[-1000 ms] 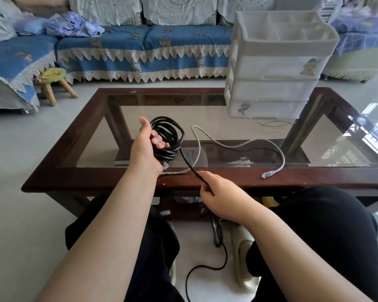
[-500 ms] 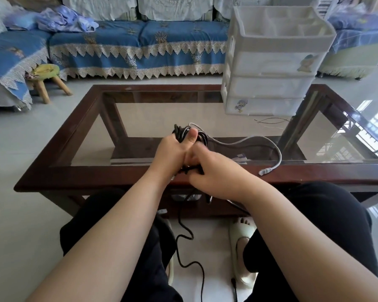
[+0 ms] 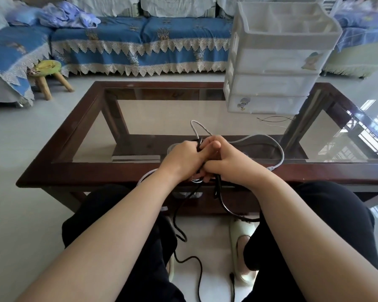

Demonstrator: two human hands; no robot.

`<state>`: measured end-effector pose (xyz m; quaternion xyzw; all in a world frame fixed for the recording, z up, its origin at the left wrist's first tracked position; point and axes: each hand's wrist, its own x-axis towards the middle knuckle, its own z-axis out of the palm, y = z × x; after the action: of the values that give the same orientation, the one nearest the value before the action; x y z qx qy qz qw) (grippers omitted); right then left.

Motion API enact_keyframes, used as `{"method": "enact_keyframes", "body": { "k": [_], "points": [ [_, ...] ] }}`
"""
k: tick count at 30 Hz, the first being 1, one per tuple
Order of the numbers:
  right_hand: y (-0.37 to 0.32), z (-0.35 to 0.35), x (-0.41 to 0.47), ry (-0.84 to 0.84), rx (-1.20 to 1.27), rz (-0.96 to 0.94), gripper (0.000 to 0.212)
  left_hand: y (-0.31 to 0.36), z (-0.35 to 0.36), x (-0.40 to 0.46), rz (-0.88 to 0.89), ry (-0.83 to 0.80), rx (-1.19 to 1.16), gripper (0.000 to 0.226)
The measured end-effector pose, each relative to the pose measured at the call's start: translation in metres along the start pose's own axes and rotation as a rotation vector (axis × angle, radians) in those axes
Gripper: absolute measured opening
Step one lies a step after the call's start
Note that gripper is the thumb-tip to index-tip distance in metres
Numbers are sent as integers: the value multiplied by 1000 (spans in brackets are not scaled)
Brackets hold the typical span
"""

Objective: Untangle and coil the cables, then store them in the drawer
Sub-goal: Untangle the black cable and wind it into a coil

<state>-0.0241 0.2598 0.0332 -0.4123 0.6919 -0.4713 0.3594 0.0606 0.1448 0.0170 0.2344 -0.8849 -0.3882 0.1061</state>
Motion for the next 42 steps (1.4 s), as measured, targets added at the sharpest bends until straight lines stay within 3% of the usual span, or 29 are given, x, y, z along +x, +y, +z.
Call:
{"method": "enact_keyframes", "body": {
  "k": [5,9,11,13,16,18,20,23,26,30,32,34,38,42],
  "points": [
    [3,-19,-9,-141,5,63,36,-6,-7,5,61,122,201,80],
    [6,-33,-16,-149,62,86,16,3,-6,-4,54,-24,161,78],
    [9,-40,-17,-195,128,111,11,4,-5,-8,32,-135,4,58],
    [16,-50,-18,-257,286,132,29,6,-3,-13,37,-196,-101,42],
    [31,-67,-23,-364,747,82,76,6,-5,-15,77,-113,-236,33],
    [36,-63,-23,-365,1102,39,83,2,-8,-12,56,-17,-453,24],
    [35,-41,-21,-183,1168,55,69,1,-6,-9,-15,76,-593,32],
    [32,-4,-17,25,921,-17,39,5,-1,-4,-94,180,-493,40],
    [23,9,-20,111,840,7,30,1,-6,-1,-109,213,-420,43],
    [15,-6,-16,161,549,191,65,-2,-17,-2,-5,235,40,41],
    [16,-23,-20,355,431,197,71,-3,-27,-4,-18,313,164,40],
    [23,-38,-28,578,418,147,63,-4,-37,-2,-85,416,195,35],
    [39,-43,-34,650,622,42,48,-9,-45,4,-294,467,-82,28],
    [50,-42,-31,787,767,92,41,-12,-47,3,-444,517,-420,35]
  ]
}}
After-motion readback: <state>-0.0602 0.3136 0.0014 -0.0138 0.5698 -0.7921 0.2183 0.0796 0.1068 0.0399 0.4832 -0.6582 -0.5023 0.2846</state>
